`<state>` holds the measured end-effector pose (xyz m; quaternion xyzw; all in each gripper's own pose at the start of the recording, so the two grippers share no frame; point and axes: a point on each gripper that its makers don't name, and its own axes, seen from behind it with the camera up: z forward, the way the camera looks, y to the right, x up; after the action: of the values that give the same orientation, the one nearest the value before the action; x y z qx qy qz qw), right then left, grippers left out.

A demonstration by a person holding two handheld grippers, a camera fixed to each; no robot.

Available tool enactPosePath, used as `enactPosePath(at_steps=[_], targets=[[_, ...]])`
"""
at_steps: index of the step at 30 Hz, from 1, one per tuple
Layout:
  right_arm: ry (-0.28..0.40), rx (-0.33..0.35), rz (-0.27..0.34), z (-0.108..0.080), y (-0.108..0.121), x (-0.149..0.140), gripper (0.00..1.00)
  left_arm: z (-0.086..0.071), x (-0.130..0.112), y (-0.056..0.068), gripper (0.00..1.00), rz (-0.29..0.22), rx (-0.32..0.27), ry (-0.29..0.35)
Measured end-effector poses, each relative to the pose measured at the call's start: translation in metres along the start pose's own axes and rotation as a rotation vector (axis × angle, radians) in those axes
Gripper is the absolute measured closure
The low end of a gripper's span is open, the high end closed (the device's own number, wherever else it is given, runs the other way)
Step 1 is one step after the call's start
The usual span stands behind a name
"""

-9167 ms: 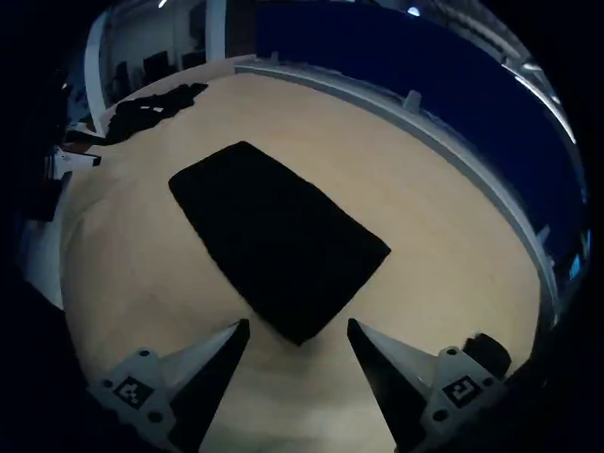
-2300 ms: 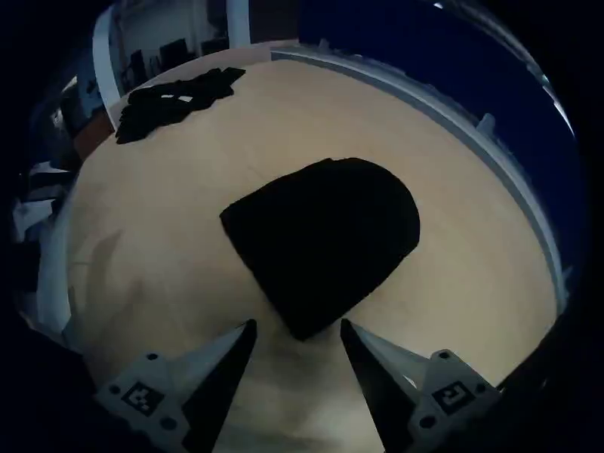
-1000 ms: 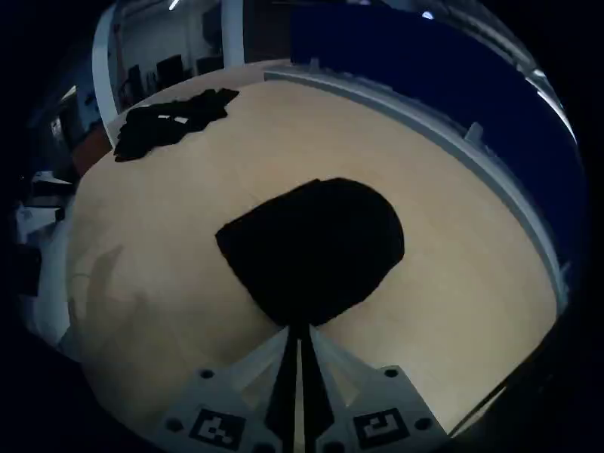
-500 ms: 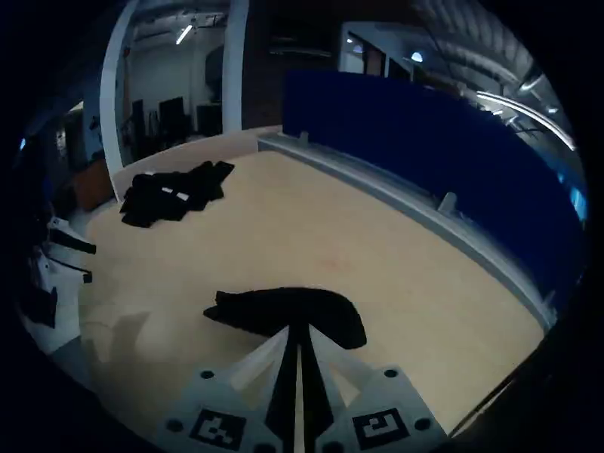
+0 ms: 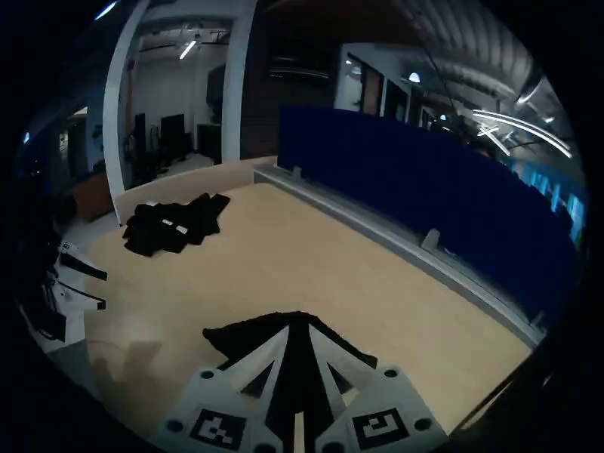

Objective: Fold towel

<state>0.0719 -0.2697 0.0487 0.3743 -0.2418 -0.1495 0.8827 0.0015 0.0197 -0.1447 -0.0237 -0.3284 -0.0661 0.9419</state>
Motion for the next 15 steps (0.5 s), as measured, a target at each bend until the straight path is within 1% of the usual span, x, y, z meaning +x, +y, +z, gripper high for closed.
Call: enactPosePath(at_steps=[7,15], targets=[[0.010,-0.030,0.022,-0.020,0.020,0.001,0.98,0.003,0.003,0.009,0.04,0.013,-0.018,-0.001],[-0.002,-0.071,0.026,-0.052,0.054,-0.006,0.98,0.007,0.006,0.022,0.03,0.034,-0.035,-0.003]])
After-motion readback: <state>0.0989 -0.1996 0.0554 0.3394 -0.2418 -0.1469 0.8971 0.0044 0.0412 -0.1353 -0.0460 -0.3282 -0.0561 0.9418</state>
